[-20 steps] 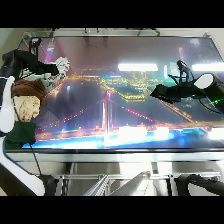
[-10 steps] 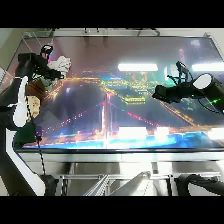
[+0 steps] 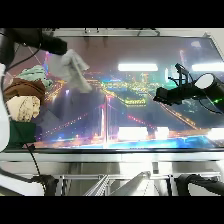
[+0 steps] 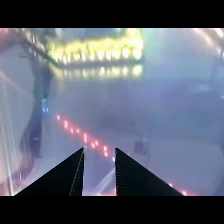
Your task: Fold the shirts.
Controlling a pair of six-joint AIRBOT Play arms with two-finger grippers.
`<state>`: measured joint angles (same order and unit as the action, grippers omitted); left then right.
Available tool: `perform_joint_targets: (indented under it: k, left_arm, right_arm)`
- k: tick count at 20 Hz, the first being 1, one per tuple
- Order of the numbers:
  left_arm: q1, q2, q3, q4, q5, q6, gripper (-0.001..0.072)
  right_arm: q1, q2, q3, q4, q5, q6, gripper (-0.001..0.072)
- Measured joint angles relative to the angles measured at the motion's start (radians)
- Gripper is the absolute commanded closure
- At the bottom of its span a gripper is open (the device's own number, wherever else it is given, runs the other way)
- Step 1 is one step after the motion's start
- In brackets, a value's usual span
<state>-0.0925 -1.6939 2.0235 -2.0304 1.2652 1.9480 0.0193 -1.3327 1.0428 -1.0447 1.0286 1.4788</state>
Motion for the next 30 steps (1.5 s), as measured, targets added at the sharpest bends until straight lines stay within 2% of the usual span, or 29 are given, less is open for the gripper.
perform_joint_targets:
  k: [3, 5, 6, 7, 8, 9, 10, 14, 17, 19, 21, 23, 25, 27, 28, 30]
  left_arm:
    - [-0.063, 0.071, -0.031, -0.164, 0.182, 0.005, 0.0691]
    - [-0.112, 0.116, -0.116, -0.226, 0.217, 0.004, 0.0691]
    - [-0.137, 0.132, -0.173, -0.241, 0.216, 0.001, 0.0473]
    - [-0.161, 0.143, -0.233, -0.254, 0.207, 0.001, 0.0289]
    - [-0.179, 0.152, -0.284, -0.264, 0.194, -0.003, 0.0092]
    - [-0.193, 0.159, -0.330, -0.274, 0.180, -0.002, -0.0013]
    - [-0.201, 0.163, -0.371, -0.279, 0.163, -0.003, -0.0013]
    - [-0.171, 0.172, -0.455, -0.290, 0.168, -0.022, -0.0013]
    - [-0.118, 0.194, -0.543, -0.293, 0.235, -0.044, -0.0013]
    - [-0.082, 0.236, -0.679, -0.293, 0.238, -0.053, -0.0008]
    - [-0.053, 0.282, -0.845, -0.293, 0.179, -0.056, -0.0007]
    - [-0.040, 0.313, -1.002, -0.294, 0.099, -0.056, -0.0007]
    - [-0.048, 0.317, -1.122, -0.301, 0.021, -0.052, -0.0006]
    - [-0.073, 0.295, -1.190, -0.302, -0.049, -0.045, 0.0011]
    - [-0.089, 0.277, -1.204, -0.305, -0.076, -0.044, 0.0011]
    - [-0.130, 0.228, -1.201, -0.316, -0.121, -0.038, 0.0012]
  right_arm:
    - [-0.030, 0.026, 0.000, -0.022, 0.116, -0.007, 0.0493]
    - [-0.042, 0.053, 0.000, -0.056, 0.188, -0.009, 0.0489]
    - [-0.045, 0.066, 0.000, -0.071, 0.220, -0.011, 0.0487]
    - [-0.048, 0.076, -0.002, -0.082, 0.240, -0.011, 0.0484]
    - [-0.050, 0.085, -0.006, -0.091, 0.259, -0.011, 0.0437]
    - [-0.051, 0.091, -0.013, -0.098, 0.272, -0.011, 0.0288]
    - [-0.052, 0.095, -0.023, -0.104, 0.284, -0.012, 0.0234]
    - [-0.053, 0.103, -0.083, -0.105, 0.301, -0.021, 0.0233]
    - [-0.052, 0.089, -0.114, -0.011, 0.248, -0.084, 0.0232]
    - [-0.046, 0.048, -0.124, 0.077, 0.195, -0.135, 0.0233]
    - [-0.034, -0.022, -0.128, 0.170, 0.140, -0.184, 0.0235]
    - [-0.018, -0.106, -0.130, 0.262, 0.093, -0.235, 0.0291]
    - [0.000, -0.186, -0.132, 0.330, 0.065, -0.273, 0.0291]
    - [0.016, -0.246, -0.132, 0.383, 0.053, -0.298, 0.0298]
    - [0.024, -0.264, -0.131, 0.406, 0.050, -0.306, 0.0333]
    - [0.037, -0.291, -0.131, 0.455, 0.042, -0.332, 0.0350]
